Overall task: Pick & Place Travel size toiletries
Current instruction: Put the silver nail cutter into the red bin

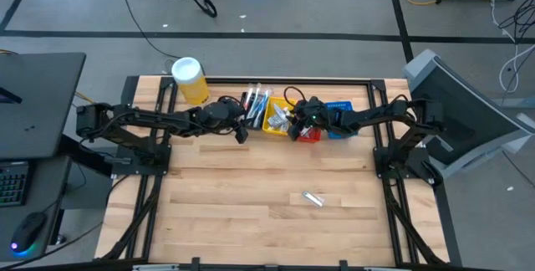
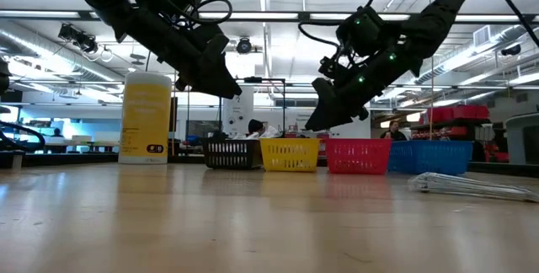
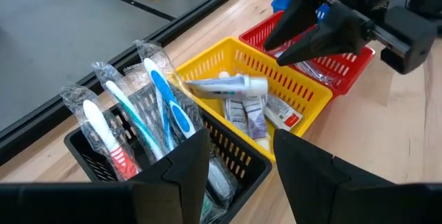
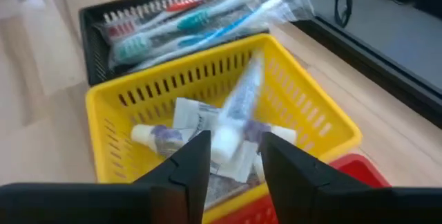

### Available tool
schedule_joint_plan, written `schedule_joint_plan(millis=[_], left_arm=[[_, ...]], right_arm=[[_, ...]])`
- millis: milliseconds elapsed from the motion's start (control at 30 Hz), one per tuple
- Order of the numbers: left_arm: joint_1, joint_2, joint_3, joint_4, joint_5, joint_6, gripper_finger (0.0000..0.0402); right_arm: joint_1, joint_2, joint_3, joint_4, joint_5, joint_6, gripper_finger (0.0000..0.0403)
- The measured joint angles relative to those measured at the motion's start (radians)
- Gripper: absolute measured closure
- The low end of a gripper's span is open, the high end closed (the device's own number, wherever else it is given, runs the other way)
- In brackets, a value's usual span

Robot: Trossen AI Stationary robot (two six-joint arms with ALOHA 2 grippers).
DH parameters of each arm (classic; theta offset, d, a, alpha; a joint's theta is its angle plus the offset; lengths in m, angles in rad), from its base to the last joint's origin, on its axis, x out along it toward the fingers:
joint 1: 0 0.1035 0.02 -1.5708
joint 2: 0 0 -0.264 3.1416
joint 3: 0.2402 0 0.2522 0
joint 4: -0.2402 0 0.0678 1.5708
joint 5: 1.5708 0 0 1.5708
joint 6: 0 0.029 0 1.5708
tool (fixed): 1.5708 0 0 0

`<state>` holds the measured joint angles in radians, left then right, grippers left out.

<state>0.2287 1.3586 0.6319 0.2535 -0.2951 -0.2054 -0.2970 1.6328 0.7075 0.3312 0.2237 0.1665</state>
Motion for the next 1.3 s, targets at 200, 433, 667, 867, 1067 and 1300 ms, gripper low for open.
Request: schedule_joint_plan(millis=[200,433,667,867,1067,1300], left_arm=[[0.000,0.000,0.000,0.000,0.000,0.000,0.0232],[0.000,0.000,0.000,-0.001,0.000,0.000,0.0232],[0.000,0.000,0.000,-0.001,0.001,-0.020,0.0232],[0.000,0.000,0.000,-0.001,0.001,-0.023,0.0232],[0.000,0.000,0.000,-0.001,0.001,-0.023,0.0232],[0.000,0.000,0.000,-0.001,0.027,-0.026,0.0232]], right_arm=[[0.066,-0.085,0.004,-0.071,-0.138,-0.055,0.0262],[0.230,-0.193,0.004,-0.338,-0.269,-0.026,0.0261],[0.472,-0.207,0.004,-0.579,-0.432,0.229,0.0261],[0.673,-0.207,0.003,-0.604,-0.294,0.468,0.0261],[0.807,-0.185,0.002,-0.604,-0.046,0.524,0.0261],[0.861,-0.095,0.001,-0.590,0.043,0.556,0.0261]])
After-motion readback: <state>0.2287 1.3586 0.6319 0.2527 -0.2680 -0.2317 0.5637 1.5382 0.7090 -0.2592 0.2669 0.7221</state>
